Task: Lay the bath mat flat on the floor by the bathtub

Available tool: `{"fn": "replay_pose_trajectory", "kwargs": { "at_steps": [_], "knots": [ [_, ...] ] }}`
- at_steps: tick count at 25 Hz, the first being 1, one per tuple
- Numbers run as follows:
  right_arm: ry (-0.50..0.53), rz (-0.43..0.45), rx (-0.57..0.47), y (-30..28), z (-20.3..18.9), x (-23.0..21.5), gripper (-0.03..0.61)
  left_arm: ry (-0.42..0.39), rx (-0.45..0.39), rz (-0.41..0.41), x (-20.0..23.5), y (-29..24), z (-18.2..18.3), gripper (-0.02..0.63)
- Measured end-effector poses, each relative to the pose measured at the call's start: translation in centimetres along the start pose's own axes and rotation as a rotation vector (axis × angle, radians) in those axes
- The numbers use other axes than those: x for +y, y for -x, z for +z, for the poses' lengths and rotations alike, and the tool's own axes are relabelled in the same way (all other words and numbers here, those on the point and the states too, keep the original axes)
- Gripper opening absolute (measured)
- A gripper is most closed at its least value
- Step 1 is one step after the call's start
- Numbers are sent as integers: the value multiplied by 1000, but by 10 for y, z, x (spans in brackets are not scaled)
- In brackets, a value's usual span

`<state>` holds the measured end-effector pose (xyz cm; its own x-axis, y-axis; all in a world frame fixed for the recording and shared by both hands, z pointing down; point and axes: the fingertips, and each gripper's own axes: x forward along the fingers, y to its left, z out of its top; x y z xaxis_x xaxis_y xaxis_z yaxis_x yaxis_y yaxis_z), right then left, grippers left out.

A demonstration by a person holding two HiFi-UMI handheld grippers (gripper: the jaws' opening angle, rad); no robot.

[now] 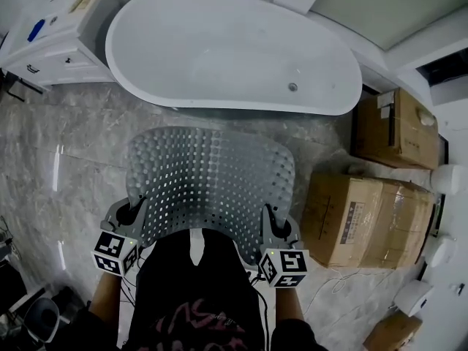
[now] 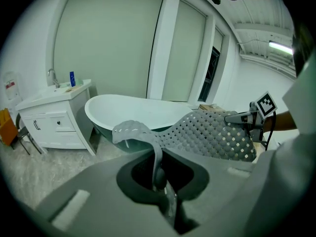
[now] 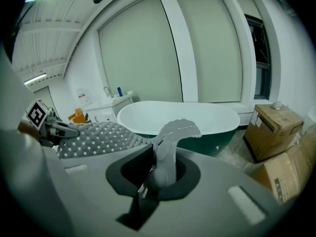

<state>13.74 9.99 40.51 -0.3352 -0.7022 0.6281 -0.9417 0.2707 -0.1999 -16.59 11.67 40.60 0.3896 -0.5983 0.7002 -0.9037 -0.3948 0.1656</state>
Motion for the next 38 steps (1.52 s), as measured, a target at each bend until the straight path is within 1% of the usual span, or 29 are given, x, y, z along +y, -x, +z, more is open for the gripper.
{"fn": "replay_pose_trajectory", "kwargs": {
  "at_steps": [7,10,19,22,31,35,38],
  "knots": [
    [2,-30,-11,-15,-7,2,55,-13,24,-42,11,-18,-6,14],
    [-3,-27,-7,-26,-9,3,55,-15,17,-39,17,-29,-5,14],
    [-6,-8,24,-54,-19,2,55,-5,60,-47,25,-54,-17,14],
    [-12,-12,33,-62,-24,-4,55,-14,58,-46,27,-62,-18,14],
    [4,-4,42,-98,-47,-9,55,-6,62,-30,45,-95,-43,14],
    [-2,7,33,-106,-52,-7,55,-22,42,-22,48,-102,-44,14],
    [-8,9,29,-107,-55,-7,55,-17,57,-26,44,-101,-49,14]
  ]
}}
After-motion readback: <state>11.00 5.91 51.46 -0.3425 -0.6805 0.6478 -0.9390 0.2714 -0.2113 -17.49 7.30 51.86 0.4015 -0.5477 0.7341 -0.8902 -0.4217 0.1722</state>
